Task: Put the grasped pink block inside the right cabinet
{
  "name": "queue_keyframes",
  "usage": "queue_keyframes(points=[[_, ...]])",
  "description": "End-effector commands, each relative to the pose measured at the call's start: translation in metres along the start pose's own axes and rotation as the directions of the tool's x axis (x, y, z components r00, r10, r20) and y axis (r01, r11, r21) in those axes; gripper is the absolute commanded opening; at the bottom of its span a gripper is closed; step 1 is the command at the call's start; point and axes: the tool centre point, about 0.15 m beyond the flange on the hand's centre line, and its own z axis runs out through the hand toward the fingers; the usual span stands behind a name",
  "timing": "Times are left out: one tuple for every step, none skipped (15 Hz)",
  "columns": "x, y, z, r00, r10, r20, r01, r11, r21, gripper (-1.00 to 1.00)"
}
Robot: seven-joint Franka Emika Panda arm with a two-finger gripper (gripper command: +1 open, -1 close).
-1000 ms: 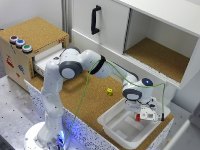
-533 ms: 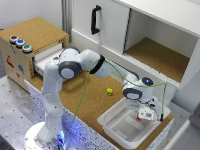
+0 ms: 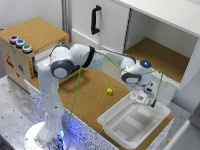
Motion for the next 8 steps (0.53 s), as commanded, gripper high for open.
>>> queue_keyframes(points=[[0.084,-0.047,-0.063,0.992,0.120,-0.050,-0.120,0.993,0.003,-1.00],[0.098,-0.053,-0.069,0.989,0.129,-0.066,-0.129,0.992,-0.005,-1.00],[0.112,-0.058,-0.072,0.988,0.133,-0.079,-0.136,0.990,-0.027,-1.00],[0.126,-0.063,-0.075,0.986,0.139,-0.091,-0.143,0.989,-0.041,-1.00],[0.136,-0.066,-0.078,0.984,0.146,-0.102,-0.151,0.987,-0.049,-1.00],[0.149,-0.069,-0.080,0.983,0.143,-0.118,-0.152,0.986,-0.071,-1.00],[0.163,-0.068,-0.081,0.980,0.150,-0.128,-0.162,0.983,-0.085,-1.00],[0.179,-0.065,-0.078,0.978,0.164,-0.130,-0.177,0.979,-0.100,-1.00]])
